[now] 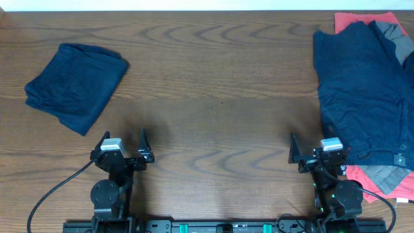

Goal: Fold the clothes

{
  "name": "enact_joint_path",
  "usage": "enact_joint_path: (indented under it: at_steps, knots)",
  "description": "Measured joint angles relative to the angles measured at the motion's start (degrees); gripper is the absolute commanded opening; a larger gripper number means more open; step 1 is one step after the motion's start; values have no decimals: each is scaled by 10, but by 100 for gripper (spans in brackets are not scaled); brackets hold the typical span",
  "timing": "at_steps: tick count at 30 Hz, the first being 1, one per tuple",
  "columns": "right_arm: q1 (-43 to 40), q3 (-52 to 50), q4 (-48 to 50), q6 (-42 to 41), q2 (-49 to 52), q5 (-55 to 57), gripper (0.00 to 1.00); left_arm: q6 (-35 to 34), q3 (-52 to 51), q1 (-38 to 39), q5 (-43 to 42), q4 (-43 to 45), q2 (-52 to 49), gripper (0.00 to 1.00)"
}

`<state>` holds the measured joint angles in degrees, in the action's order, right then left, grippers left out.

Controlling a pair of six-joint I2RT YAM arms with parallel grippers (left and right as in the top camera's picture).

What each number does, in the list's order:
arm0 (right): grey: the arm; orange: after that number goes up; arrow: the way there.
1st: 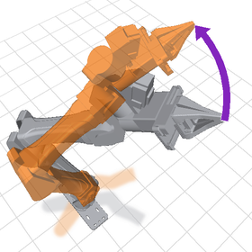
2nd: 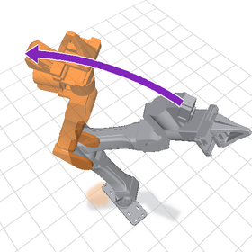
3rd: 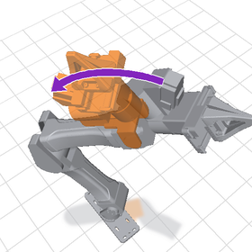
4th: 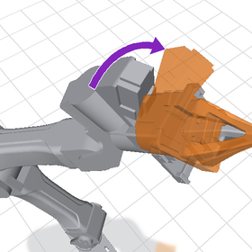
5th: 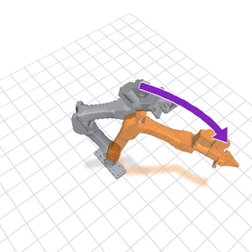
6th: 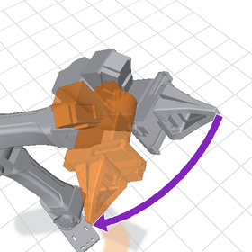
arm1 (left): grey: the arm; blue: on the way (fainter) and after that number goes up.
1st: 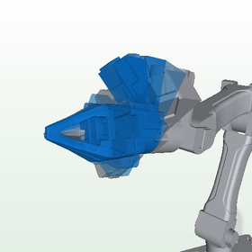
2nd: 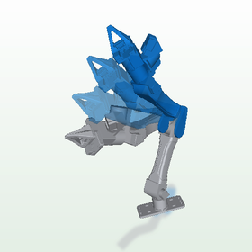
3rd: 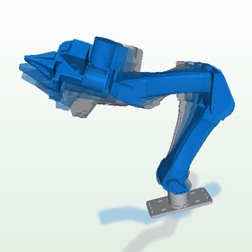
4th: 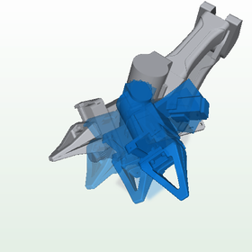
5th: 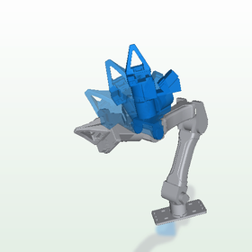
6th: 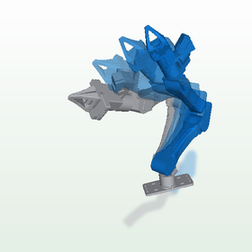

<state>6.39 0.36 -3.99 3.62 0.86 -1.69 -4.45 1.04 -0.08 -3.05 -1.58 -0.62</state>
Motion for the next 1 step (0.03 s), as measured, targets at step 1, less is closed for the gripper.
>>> enact_joint_path:
  at_steps: [1]
  knots:
    - [0,0,0,0,0,0,99,0,0,0,0,0,0,98]
